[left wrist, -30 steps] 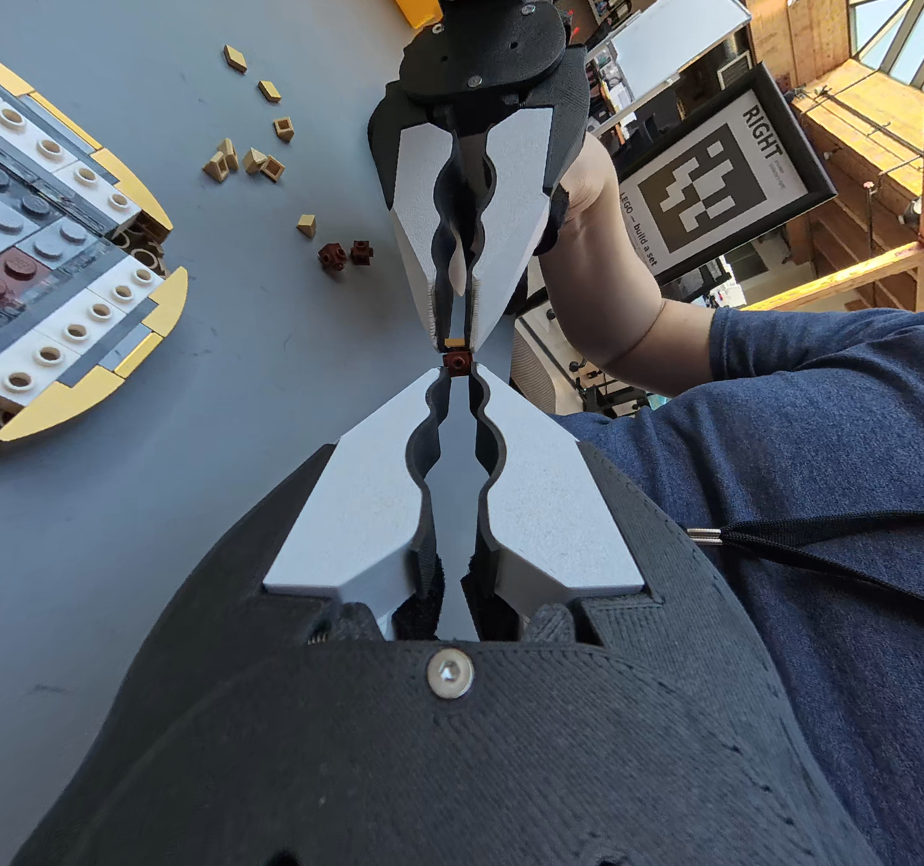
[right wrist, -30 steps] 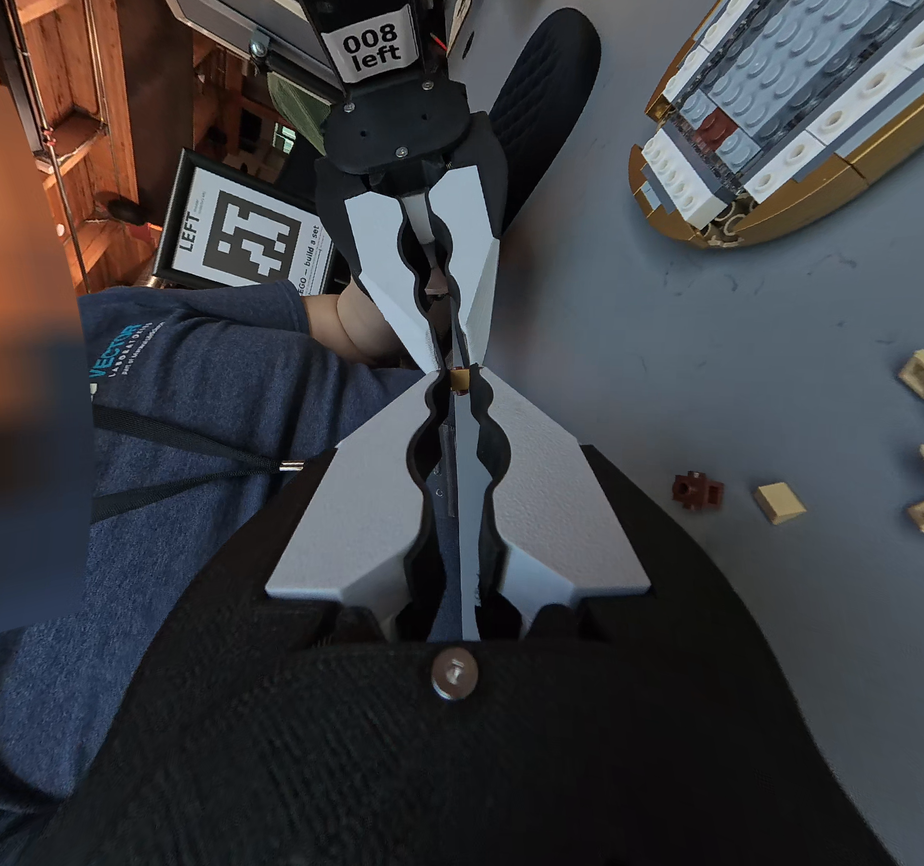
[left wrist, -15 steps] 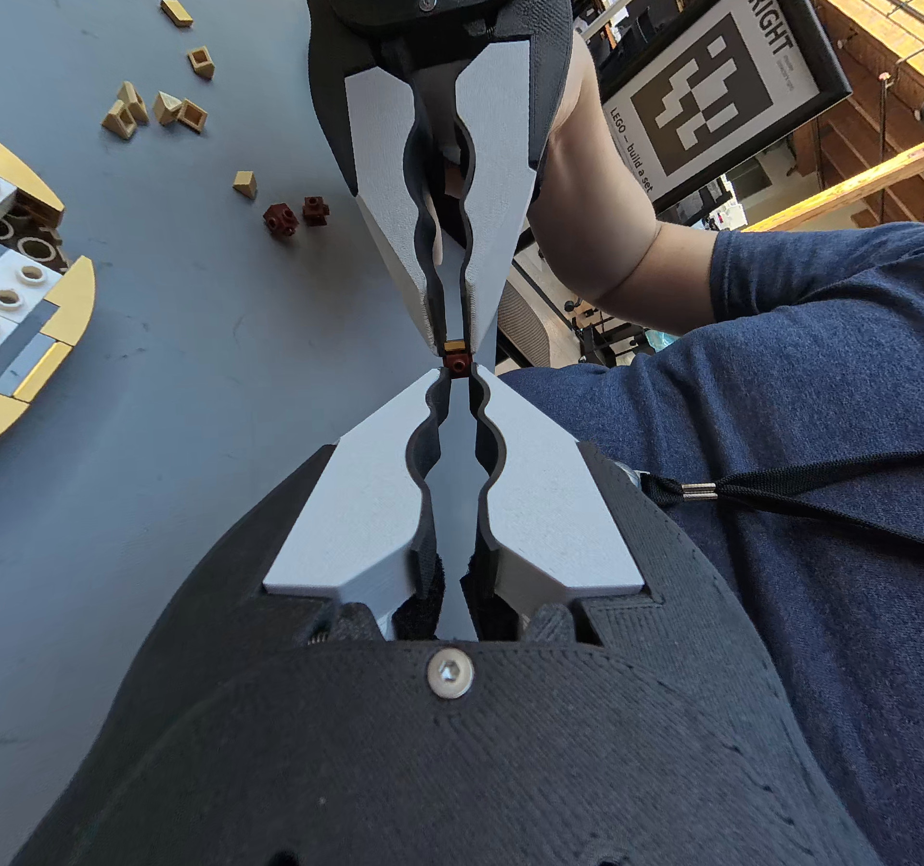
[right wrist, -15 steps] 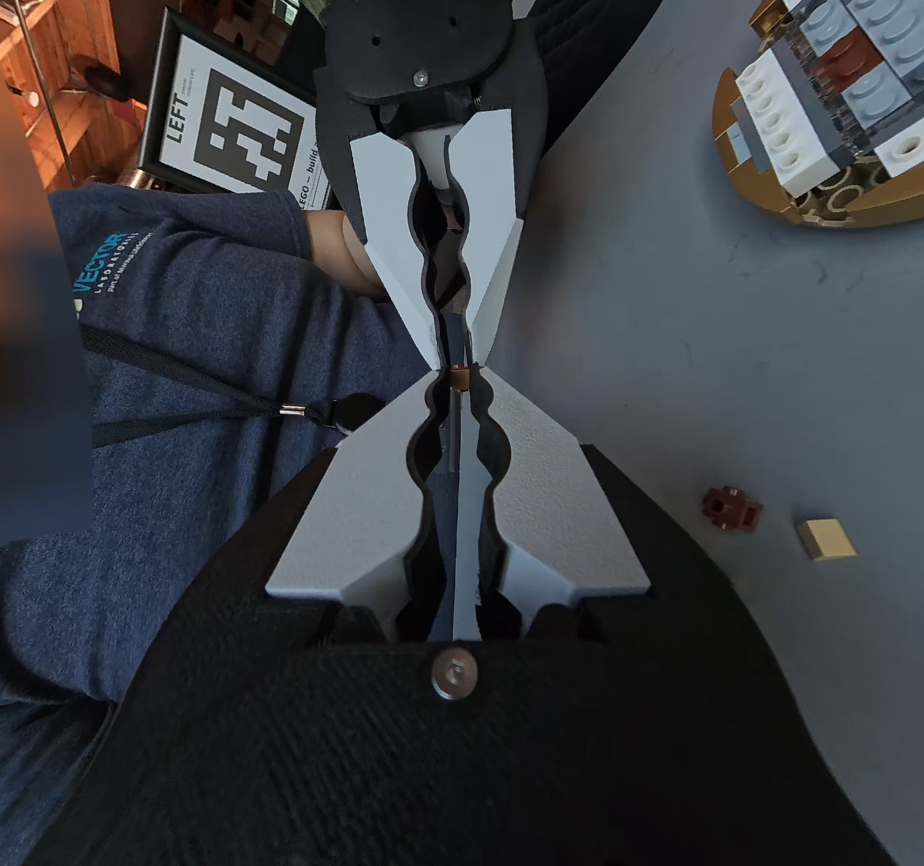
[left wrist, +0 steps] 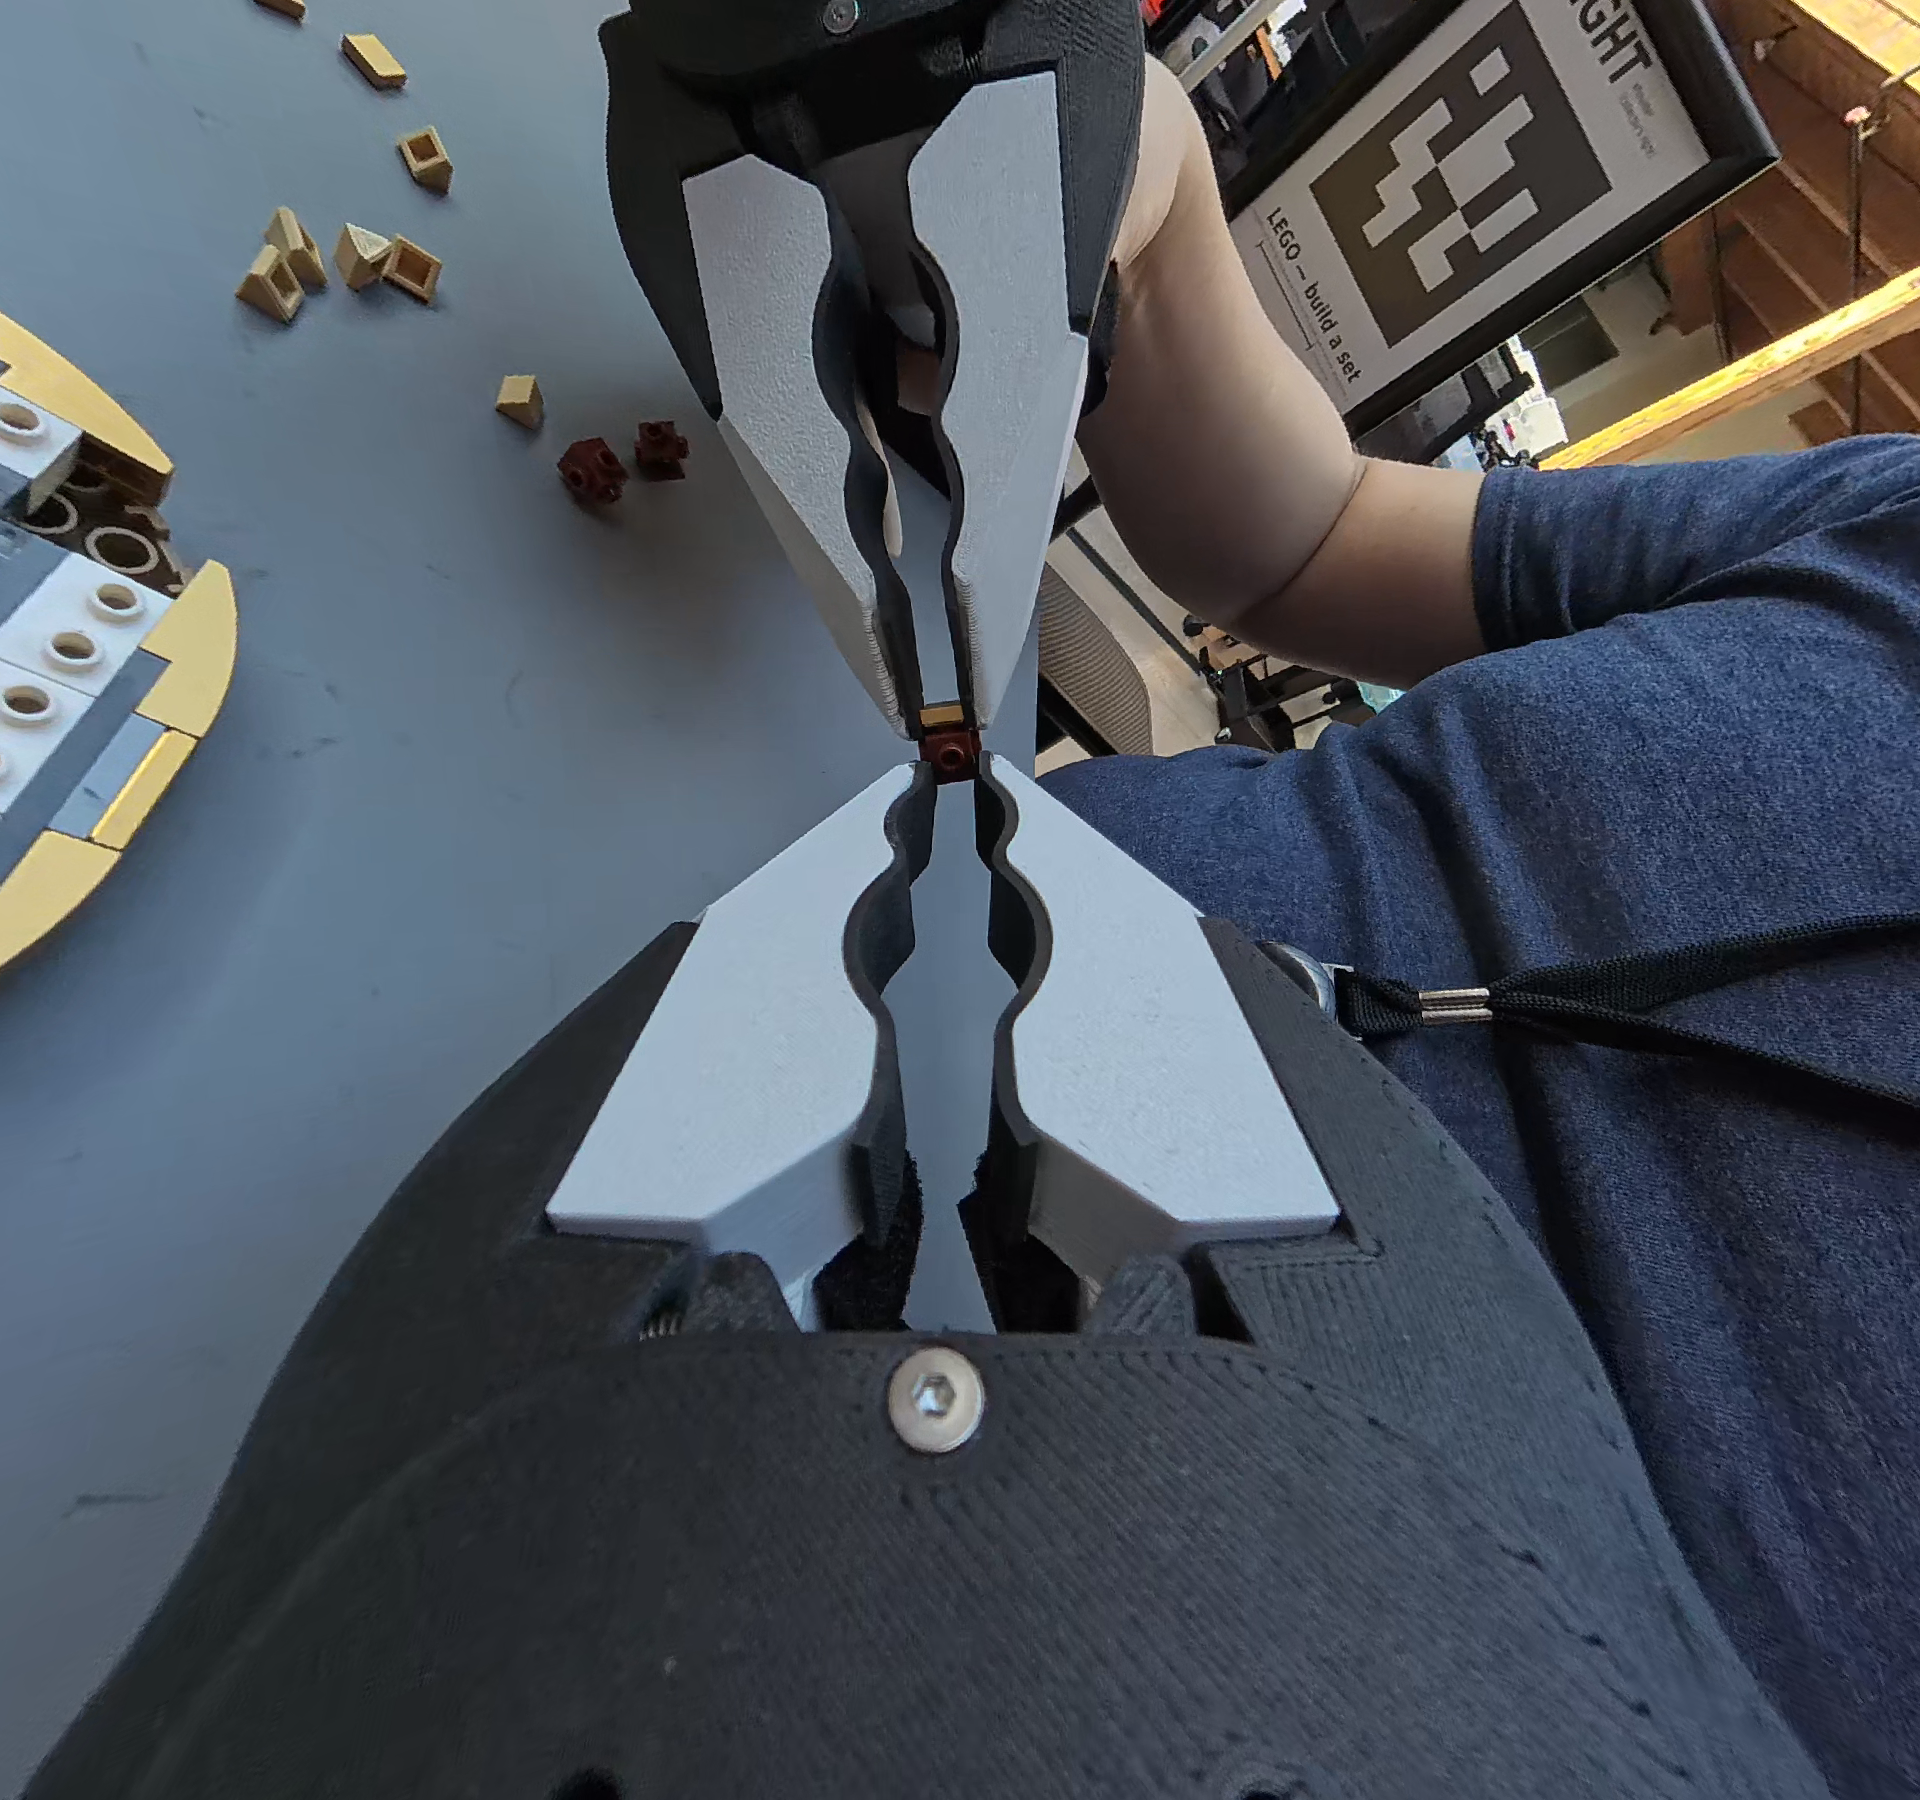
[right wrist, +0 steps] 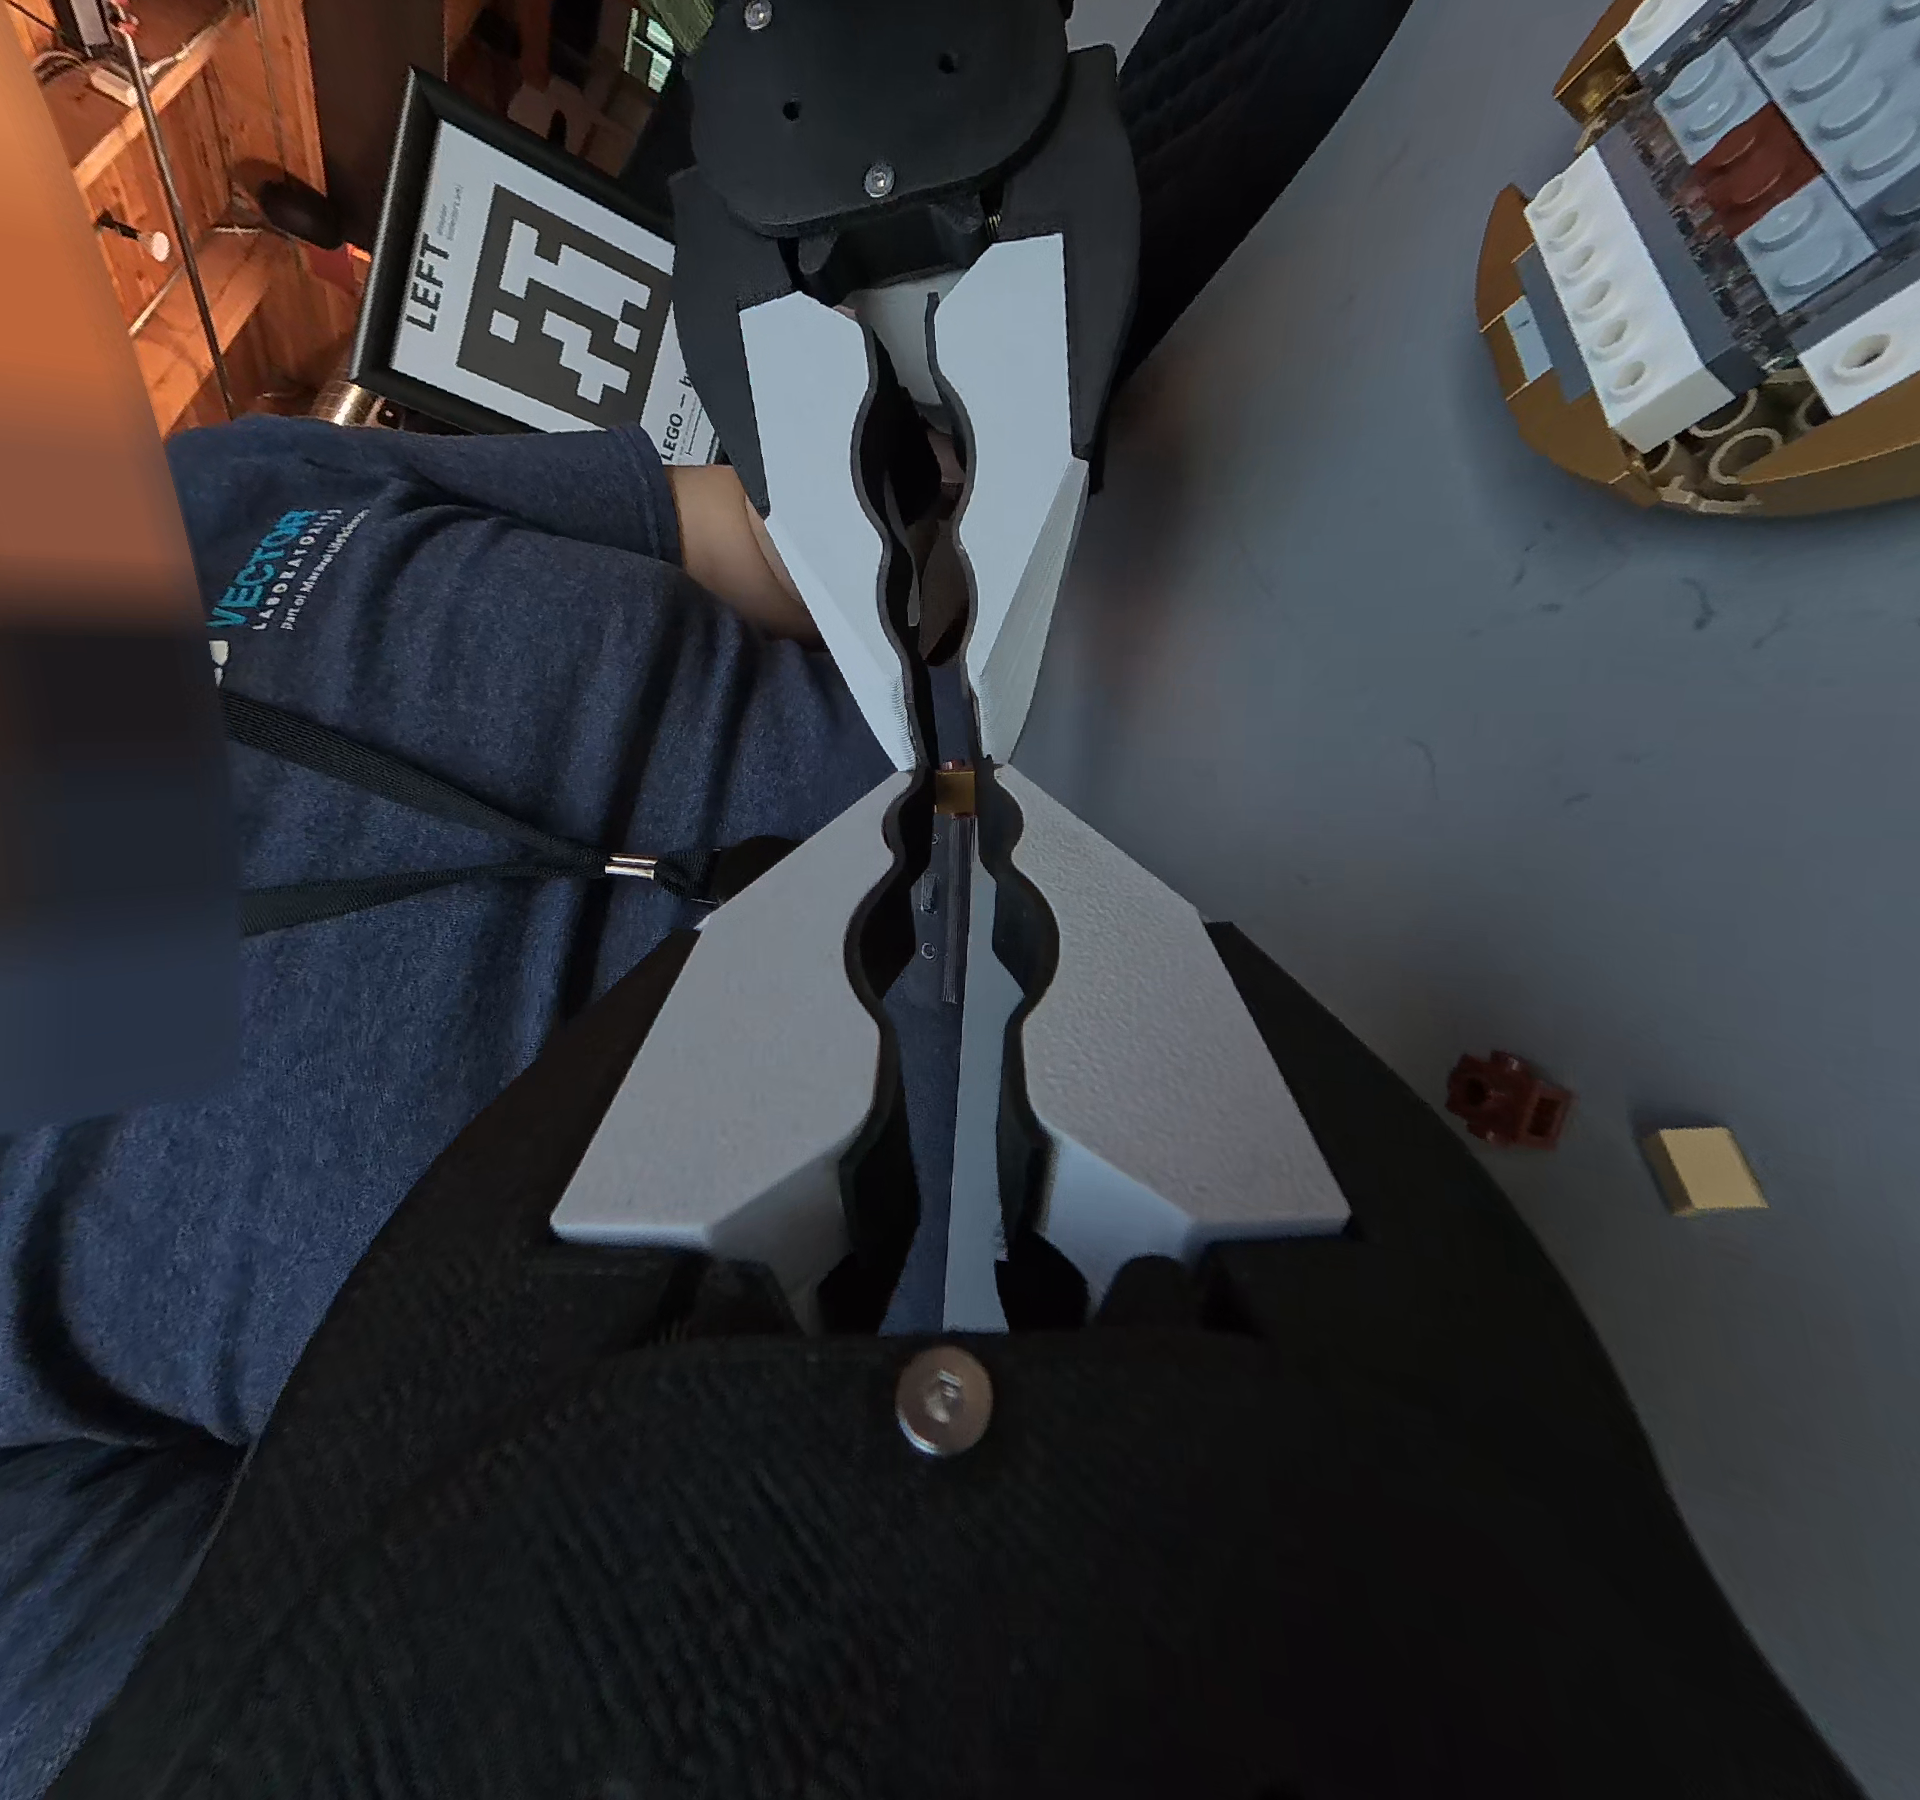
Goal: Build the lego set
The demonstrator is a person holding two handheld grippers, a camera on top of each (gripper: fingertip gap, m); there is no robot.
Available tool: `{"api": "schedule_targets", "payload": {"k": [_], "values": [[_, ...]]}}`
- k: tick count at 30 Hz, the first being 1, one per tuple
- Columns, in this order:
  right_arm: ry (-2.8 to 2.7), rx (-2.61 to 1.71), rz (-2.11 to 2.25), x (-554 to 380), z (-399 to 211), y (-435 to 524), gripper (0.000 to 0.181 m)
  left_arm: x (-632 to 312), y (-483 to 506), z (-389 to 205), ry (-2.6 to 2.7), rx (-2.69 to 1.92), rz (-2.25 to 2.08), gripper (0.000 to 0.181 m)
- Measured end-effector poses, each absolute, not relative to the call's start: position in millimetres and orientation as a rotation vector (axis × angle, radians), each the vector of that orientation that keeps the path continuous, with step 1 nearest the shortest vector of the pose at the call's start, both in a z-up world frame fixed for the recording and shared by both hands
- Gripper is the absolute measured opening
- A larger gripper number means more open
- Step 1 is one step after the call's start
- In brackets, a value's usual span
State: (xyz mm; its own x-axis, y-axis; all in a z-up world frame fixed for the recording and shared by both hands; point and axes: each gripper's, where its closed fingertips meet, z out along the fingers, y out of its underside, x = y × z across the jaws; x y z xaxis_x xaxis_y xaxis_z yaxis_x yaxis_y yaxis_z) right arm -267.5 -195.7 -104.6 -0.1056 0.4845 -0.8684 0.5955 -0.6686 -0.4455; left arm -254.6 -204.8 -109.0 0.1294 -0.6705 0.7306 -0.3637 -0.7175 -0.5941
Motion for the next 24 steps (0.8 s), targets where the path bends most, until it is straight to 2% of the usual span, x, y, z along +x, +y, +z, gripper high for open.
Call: {"api": "schedule_targets", "payload": {"k": [13,24], "values": [[1.812,2.074,-1.852,-263,-86,-200,0.007,-249,-207,-93,1.234,-1.881,-1.276,0.006],[1.925,2.095,-1.829,-261,-80,-202,0.007,-247,-208,-88,1.272,-1.821,-1.171,0.006]]}}
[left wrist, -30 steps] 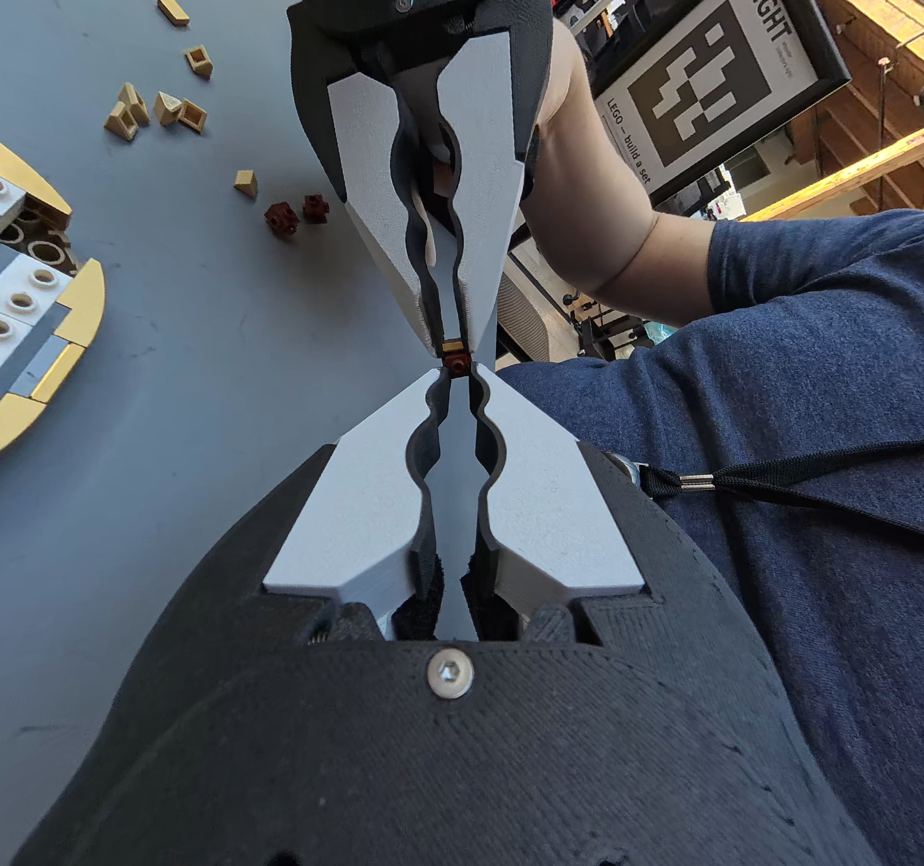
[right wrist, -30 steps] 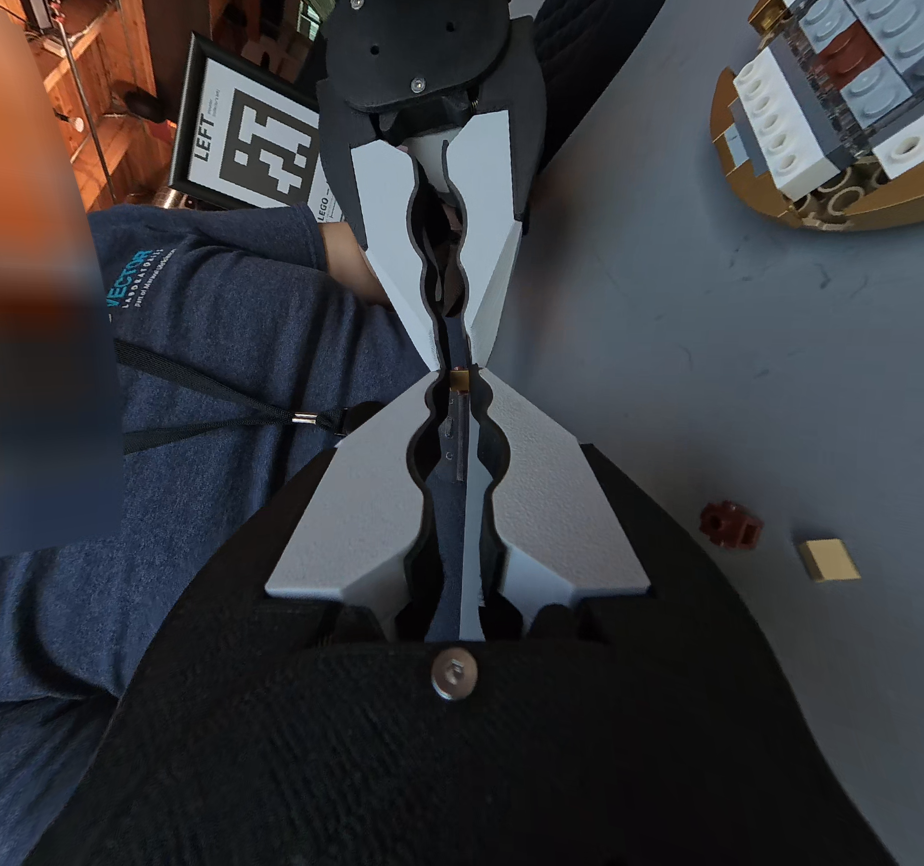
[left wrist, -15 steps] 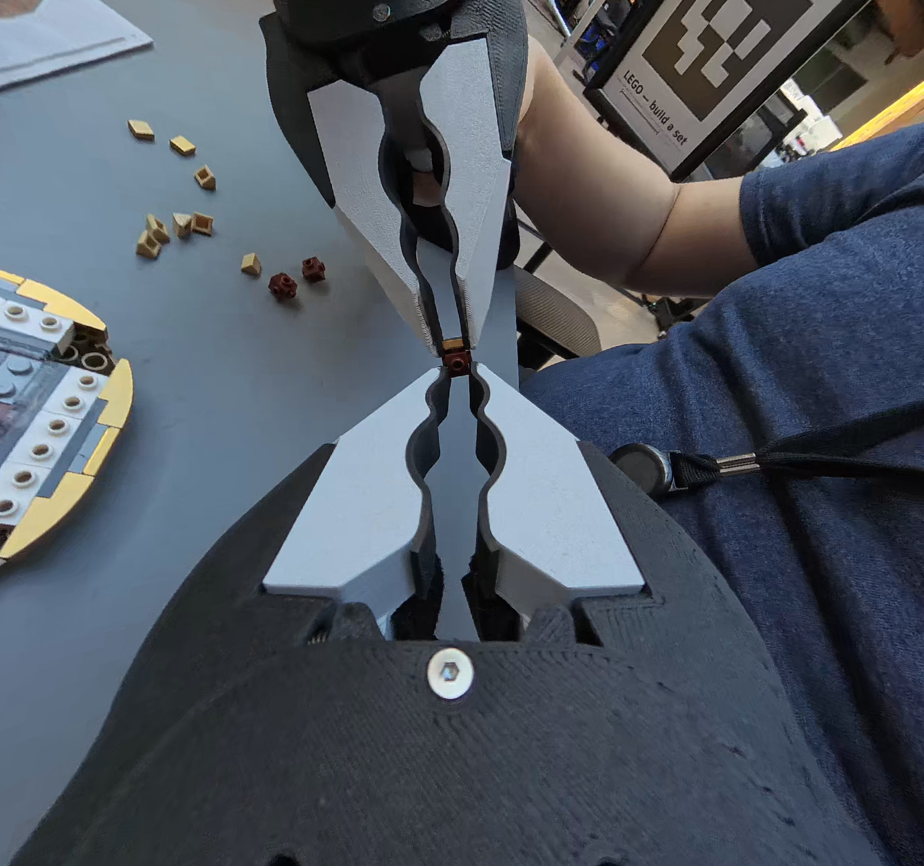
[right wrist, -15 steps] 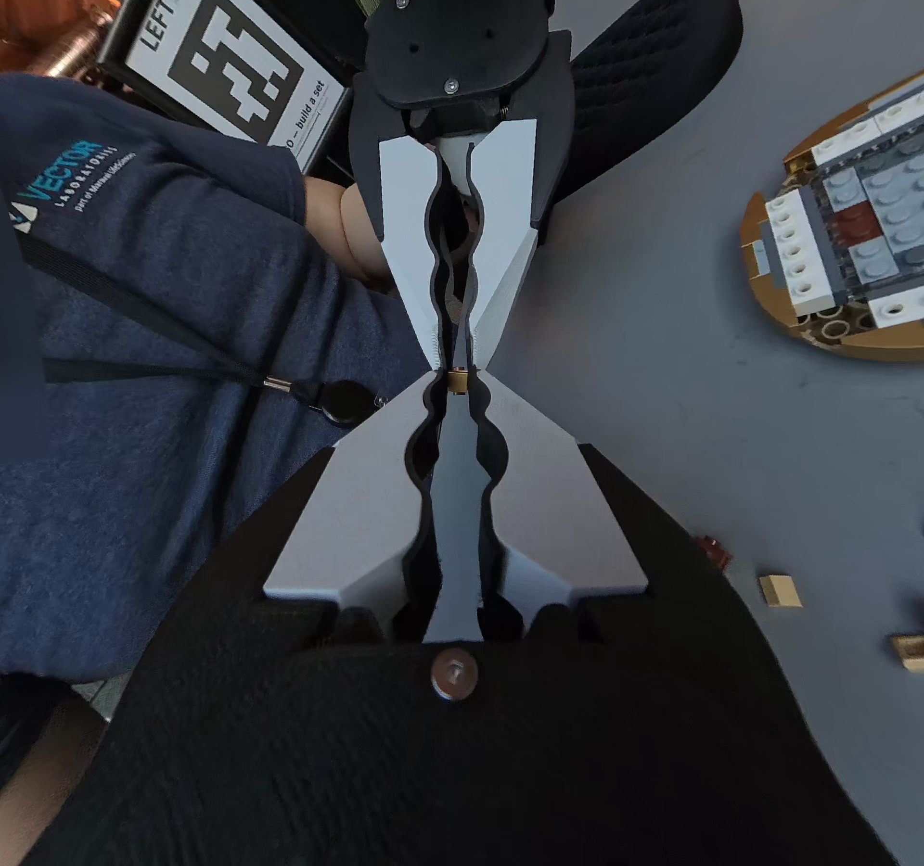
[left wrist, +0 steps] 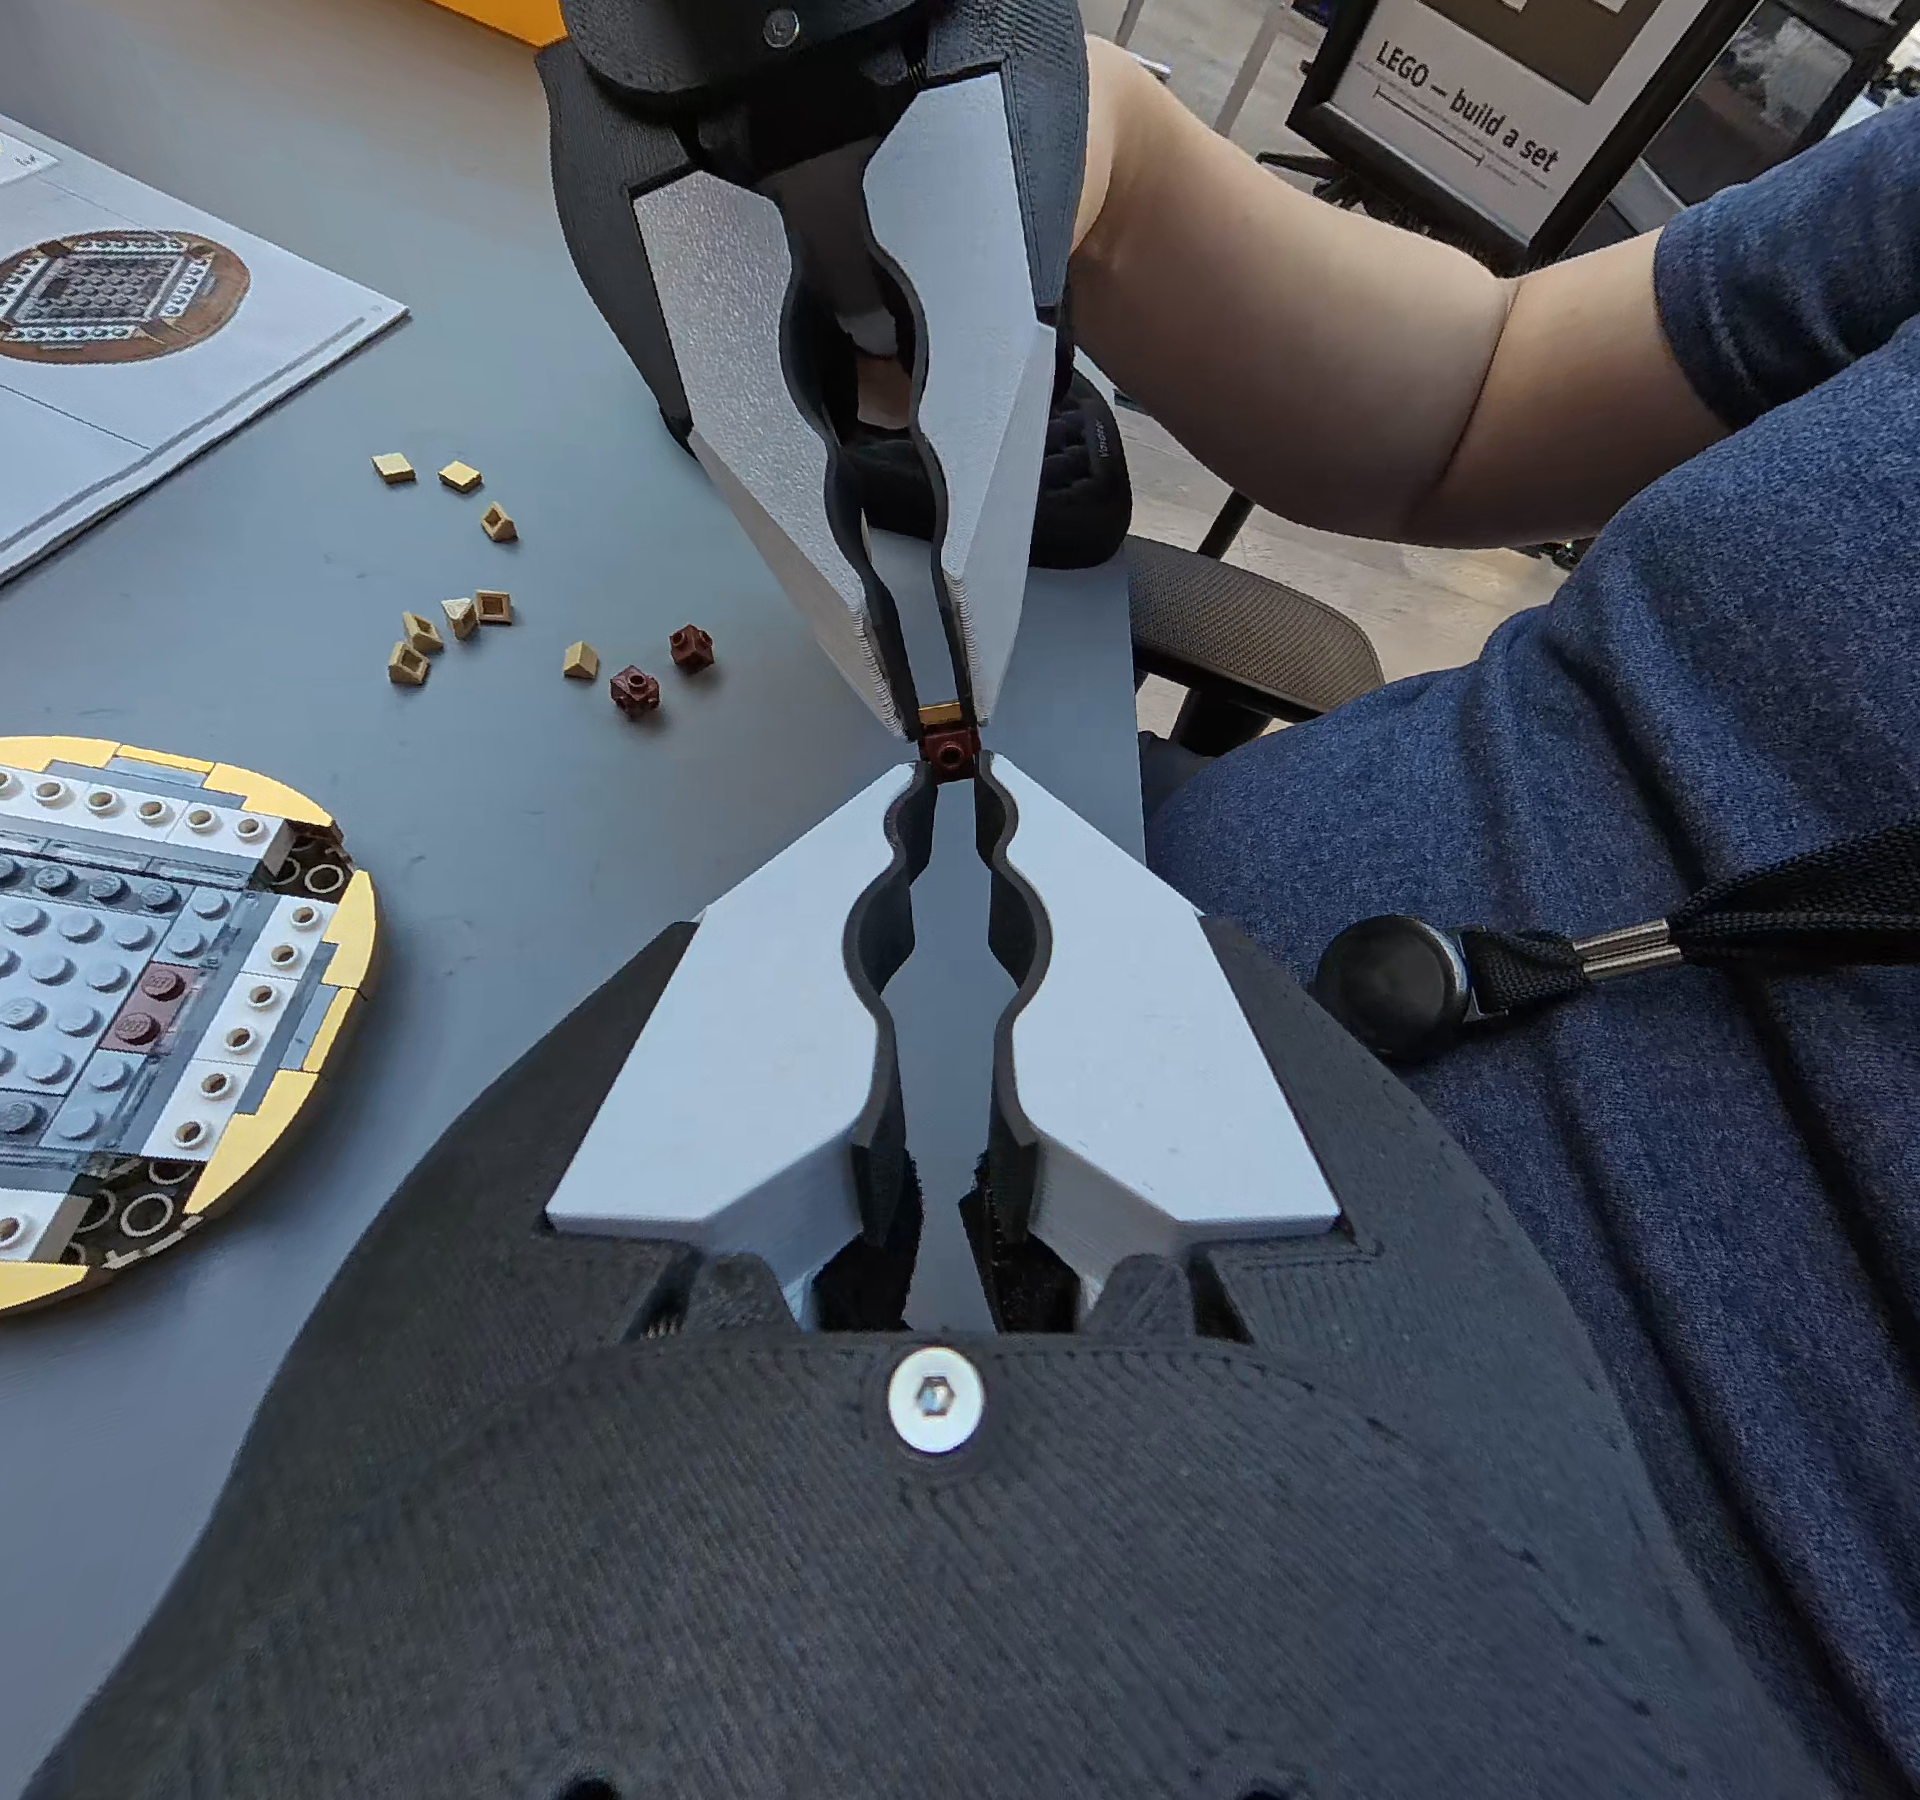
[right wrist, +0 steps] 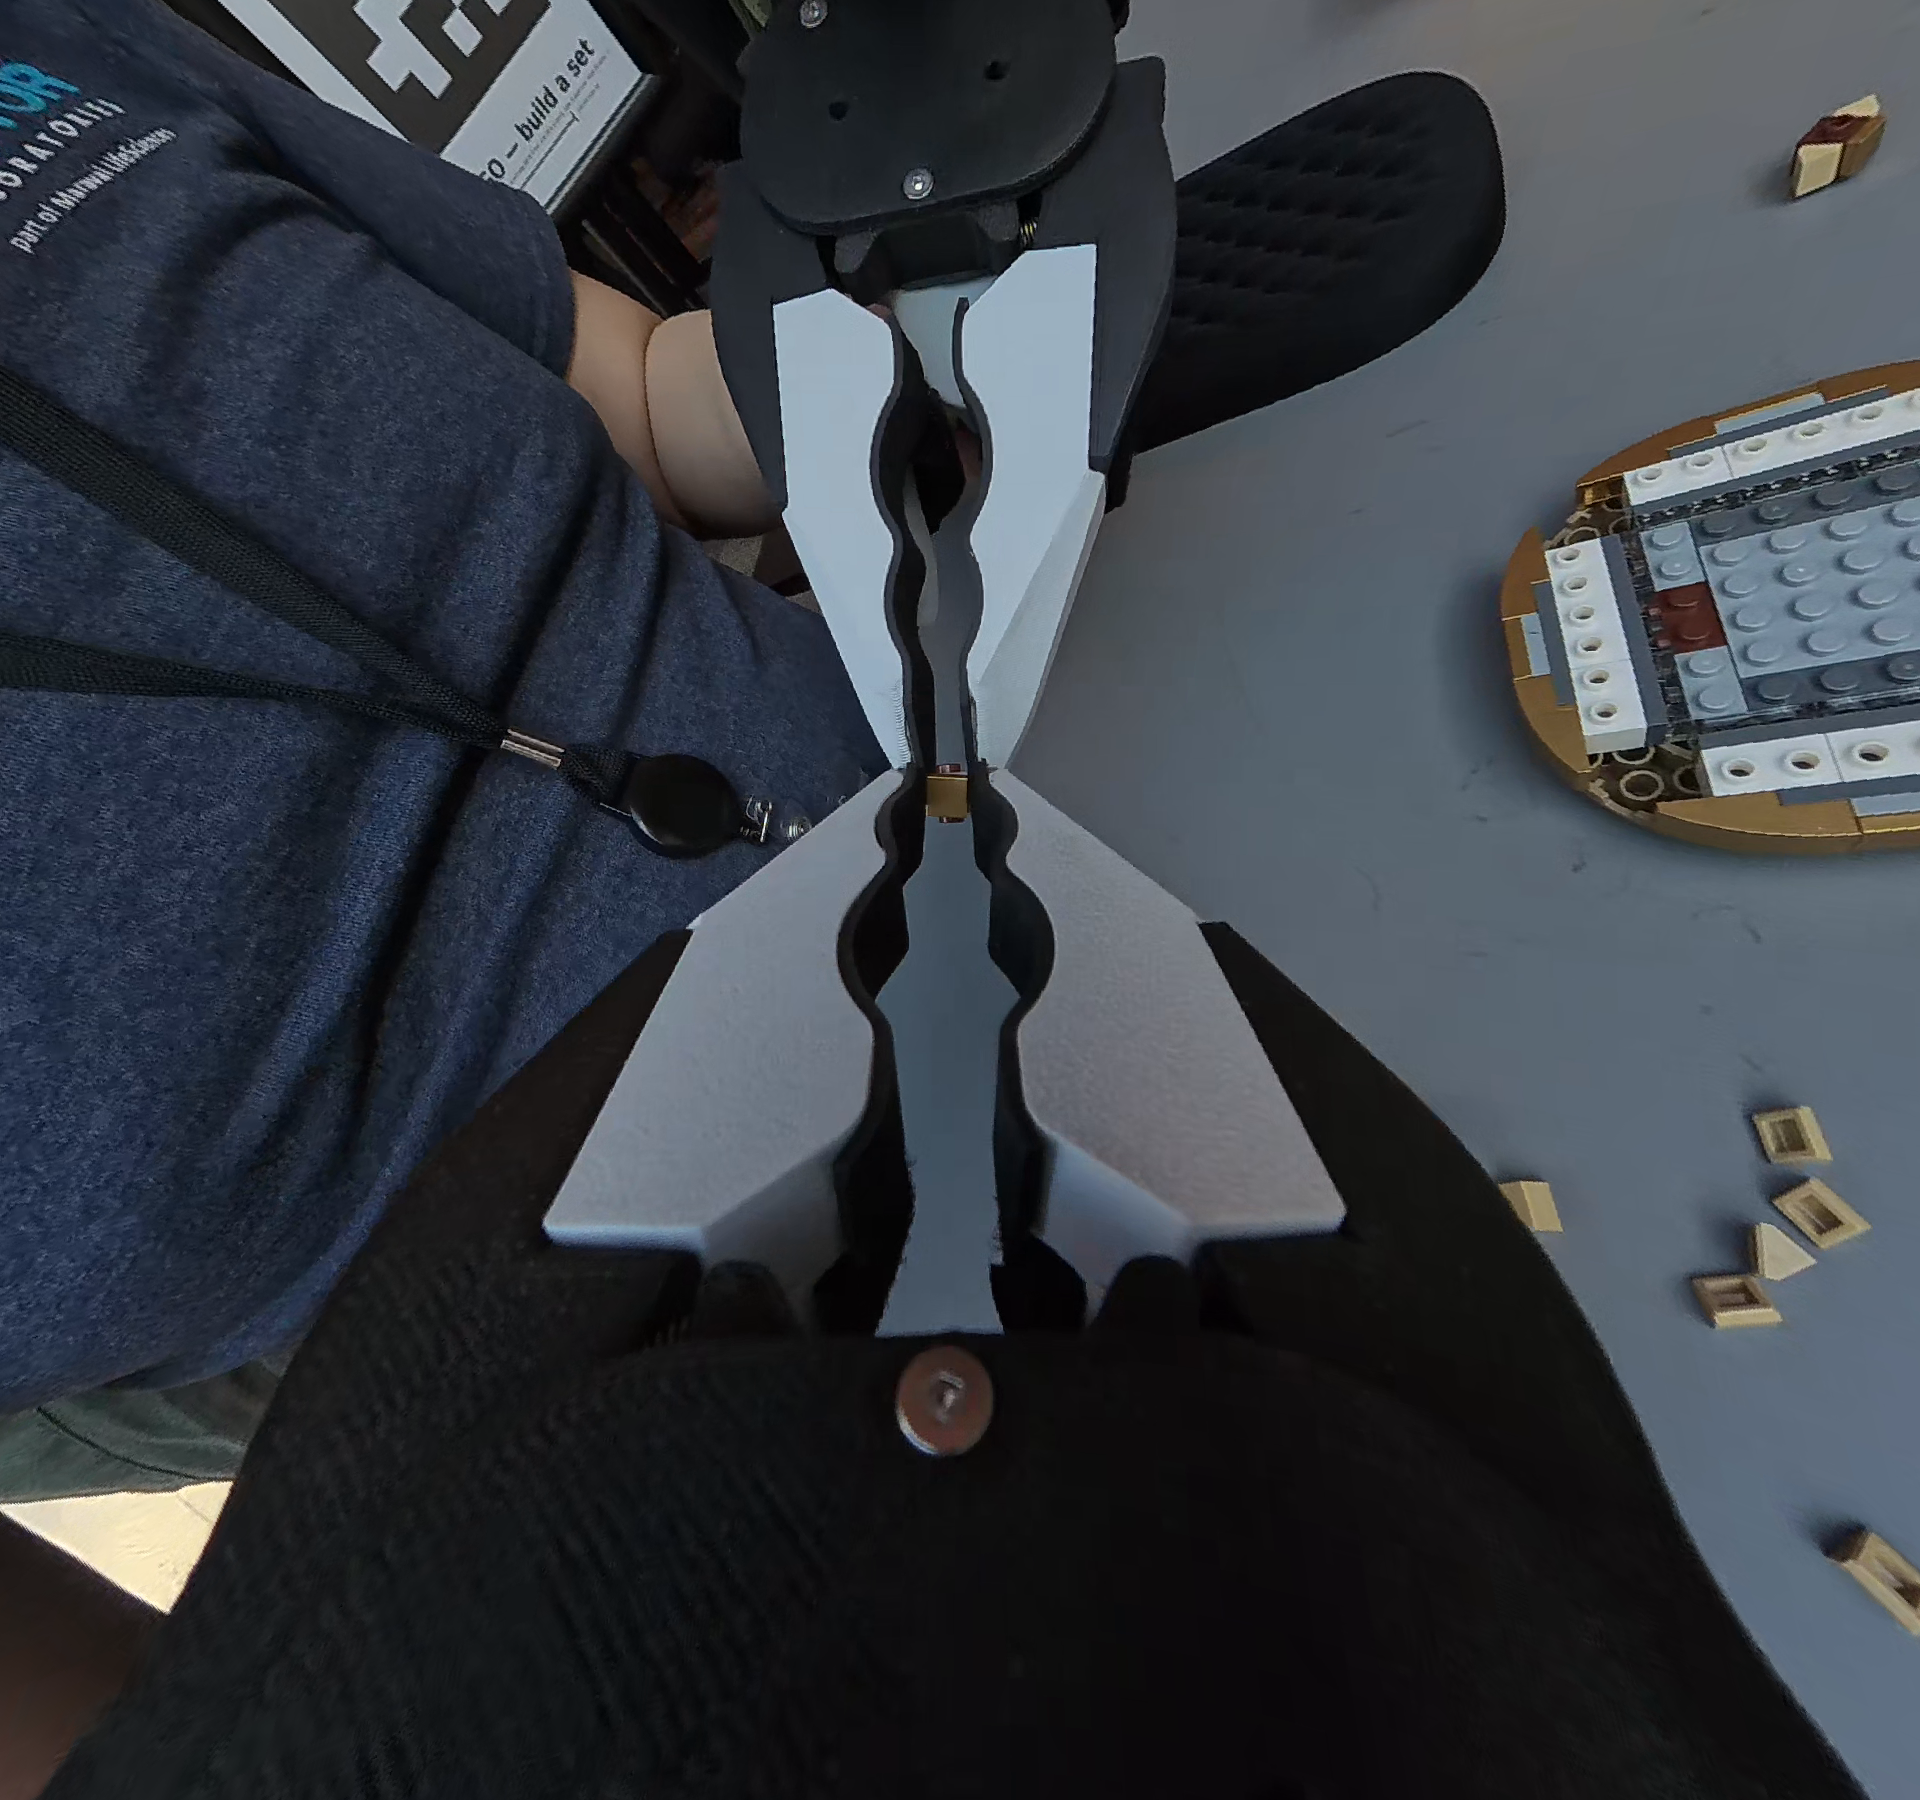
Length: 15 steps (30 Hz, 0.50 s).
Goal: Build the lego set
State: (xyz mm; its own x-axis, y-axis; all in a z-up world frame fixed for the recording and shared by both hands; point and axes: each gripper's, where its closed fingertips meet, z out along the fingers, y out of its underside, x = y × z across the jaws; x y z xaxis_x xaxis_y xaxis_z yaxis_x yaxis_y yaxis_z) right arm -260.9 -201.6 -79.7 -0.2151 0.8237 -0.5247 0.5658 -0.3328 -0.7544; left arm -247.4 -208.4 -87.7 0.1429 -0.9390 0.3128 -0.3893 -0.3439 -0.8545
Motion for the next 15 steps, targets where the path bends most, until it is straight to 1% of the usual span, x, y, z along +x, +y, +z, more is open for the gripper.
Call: {"api": "schedule_targets", "payload": {"k": [12,15], "values": [[-1.621,-1.765,1.589,-263.1,-73.6,-199.3,0.013,-248.1,-208.0,-81.4,1.245,-1.8,-1.219,0.006],[-1.598,-1.754,1.602,-264.2,-71.1,-198.1,0.021,-248.8,-207.3,-79.2,1.224,-1.795,-1.247,0.006]]}}
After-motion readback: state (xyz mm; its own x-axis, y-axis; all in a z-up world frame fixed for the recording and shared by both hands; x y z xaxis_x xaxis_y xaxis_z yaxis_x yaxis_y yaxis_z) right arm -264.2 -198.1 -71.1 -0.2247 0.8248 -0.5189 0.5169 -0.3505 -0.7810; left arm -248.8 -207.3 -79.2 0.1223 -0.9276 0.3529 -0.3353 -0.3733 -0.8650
